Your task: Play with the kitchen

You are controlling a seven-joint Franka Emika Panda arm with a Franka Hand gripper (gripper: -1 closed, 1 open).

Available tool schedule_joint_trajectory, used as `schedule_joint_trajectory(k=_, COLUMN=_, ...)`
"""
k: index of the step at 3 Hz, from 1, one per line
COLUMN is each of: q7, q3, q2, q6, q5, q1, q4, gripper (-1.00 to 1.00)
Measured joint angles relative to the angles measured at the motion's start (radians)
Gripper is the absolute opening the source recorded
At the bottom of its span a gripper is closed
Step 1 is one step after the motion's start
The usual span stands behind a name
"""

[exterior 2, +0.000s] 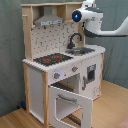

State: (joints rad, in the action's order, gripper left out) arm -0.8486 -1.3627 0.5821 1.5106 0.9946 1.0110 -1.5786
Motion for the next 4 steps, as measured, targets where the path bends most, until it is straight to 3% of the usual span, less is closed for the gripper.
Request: schedule_joint_trajectory(k=4, q7=-0.001, q3=0.258, q2=0.006, q6=0.01, q5=0.053, q1=-0.297, q4=-0.207, gripper=-1.0)
